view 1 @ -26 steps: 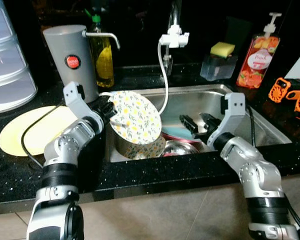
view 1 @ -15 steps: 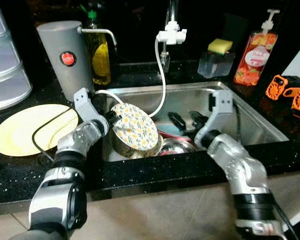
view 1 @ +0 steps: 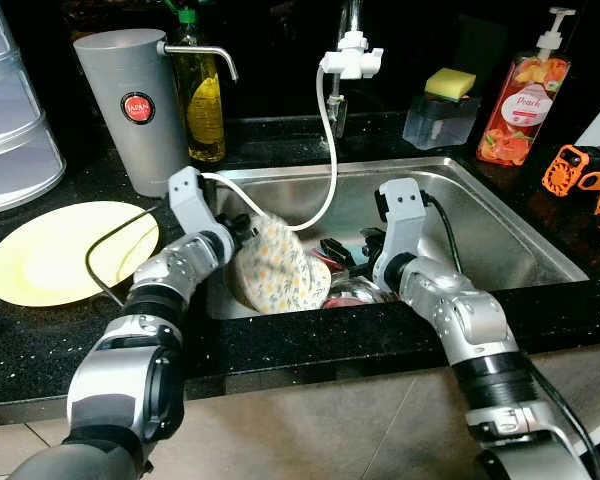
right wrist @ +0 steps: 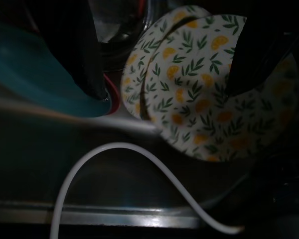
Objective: Kitchen organization
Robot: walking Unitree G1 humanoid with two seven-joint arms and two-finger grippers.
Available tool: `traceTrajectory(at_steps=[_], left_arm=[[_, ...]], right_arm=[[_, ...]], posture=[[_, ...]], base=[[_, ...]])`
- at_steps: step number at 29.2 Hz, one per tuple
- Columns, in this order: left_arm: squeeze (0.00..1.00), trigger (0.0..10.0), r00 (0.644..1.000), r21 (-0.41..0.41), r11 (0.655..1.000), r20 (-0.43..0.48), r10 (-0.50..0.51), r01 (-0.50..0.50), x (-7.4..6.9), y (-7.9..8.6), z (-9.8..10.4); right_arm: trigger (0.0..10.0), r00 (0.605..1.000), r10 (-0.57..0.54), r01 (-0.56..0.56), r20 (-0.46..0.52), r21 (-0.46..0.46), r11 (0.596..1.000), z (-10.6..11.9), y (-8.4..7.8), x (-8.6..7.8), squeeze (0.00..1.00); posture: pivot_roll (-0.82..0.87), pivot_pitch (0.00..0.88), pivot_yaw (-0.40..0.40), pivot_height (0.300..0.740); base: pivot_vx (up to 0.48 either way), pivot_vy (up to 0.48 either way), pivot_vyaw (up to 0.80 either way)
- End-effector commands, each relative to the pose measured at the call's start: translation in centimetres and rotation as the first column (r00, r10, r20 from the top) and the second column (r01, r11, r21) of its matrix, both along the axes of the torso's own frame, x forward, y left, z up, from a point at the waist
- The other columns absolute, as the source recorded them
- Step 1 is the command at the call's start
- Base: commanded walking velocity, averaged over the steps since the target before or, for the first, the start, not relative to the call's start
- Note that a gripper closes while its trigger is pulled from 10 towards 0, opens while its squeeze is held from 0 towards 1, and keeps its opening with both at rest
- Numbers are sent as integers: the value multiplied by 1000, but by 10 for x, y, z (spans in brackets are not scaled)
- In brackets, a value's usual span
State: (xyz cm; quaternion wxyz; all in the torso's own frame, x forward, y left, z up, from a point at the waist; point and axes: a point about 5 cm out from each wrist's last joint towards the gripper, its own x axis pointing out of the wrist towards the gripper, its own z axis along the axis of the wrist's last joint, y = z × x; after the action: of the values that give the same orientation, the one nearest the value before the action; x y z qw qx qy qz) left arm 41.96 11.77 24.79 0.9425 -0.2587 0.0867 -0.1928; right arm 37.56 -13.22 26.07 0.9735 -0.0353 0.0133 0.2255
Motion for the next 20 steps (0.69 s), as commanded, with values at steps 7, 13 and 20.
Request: traceTrajectory(at_steps=[7,13,20], left_arm=[[1000,10000,998,-33,999,-61,14,-16,-2,1,-21],[0,10000,960,218,954,232,154,-206,-4,23,5],[0,10000,876,236,936,465,128,-262,-35,28,33]], right_arm=[[10000,999,31,-31,19,-4,999,6,-4,0,0],[10000,998,57,-58,34,24,998,7,-9,-5,0],[10000,989,126,-133,72,98,986,11,-11,-14,0]], posture=[[42,191,-20,740],[52,180,-23,740],[72,175,-36,740]], base=[[0,0,0],[0,0,0],[0,0,0]])
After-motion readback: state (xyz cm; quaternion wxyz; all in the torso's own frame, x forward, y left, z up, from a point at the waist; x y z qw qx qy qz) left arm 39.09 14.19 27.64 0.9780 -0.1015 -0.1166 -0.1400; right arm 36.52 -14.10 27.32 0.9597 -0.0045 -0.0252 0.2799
